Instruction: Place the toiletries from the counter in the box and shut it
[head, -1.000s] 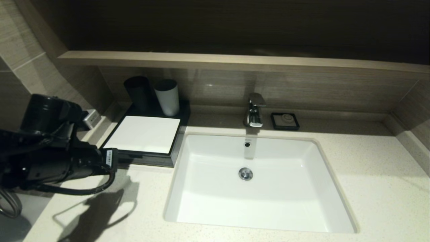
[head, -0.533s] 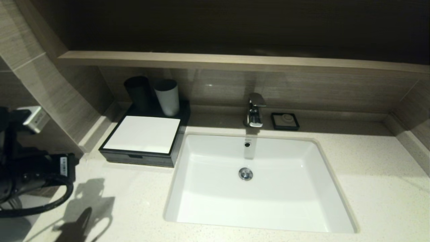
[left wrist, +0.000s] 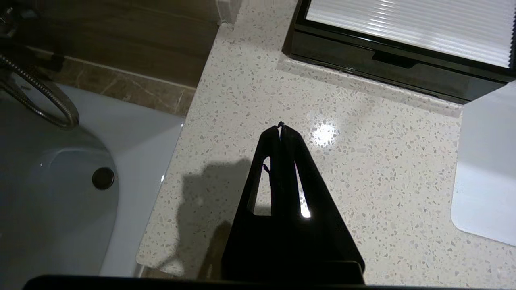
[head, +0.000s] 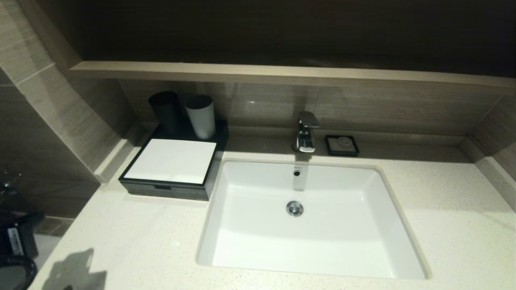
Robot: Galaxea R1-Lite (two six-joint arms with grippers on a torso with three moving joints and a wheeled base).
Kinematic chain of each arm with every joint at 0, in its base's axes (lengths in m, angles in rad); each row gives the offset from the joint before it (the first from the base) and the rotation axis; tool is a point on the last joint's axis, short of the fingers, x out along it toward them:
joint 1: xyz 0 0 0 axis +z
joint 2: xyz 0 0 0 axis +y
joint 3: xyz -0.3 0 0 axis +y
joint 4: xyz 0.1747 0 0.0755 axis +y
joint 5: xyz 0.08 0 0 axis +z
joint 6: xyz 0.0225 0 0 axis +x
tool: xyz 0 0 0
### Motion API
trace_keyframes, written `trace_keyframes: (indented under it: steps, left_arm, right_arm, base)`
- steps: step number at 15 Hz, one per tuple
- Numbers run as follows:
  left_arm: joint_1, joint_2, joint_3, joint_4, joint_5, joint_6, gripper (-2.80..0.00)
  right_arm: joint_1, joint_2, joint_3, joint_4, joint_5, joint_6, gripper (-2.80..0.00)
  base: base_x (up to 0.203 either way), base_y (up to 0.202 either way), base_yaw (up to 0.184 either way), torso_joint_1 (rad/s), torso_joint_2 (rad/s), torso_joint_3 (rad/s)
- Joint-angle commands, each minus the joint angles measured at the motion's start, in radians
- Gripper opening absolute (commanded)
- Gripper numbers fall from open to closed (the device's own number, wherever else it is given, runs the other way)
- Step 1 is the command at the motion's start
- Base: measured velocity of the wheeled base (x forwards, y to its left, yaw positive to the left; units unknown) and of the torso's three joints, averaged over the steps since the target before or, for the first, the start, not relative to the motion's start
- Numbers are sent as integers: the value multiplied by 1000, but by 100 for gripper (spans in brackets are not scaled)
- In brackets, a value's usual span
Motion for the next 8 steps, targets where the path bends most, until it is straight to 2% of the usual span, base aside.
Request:
trace_keyframes:
  steps: [1, 4, 8]
  left_arm:
    - [2, -166, 97, -75, 0, 23, -280]
    - [-7, -296, 169, -122, -5, 55, -280]
    - [-14, -429, 230, -121, -40, 57, -280]
  right_arm:
    - [0, 0, 0, 0, 0, 0, -280]
    - [0, 0, 0, 0, 0, 0, -280]
    - [0, 0, 0, 0, 0, 0, -280]
  base:
    - [0, 0, 0, 0, 0, 0]
    - [0, 0, 0, 0, 0, 0]
    - [0, 0, 0, 0, 0, 0]
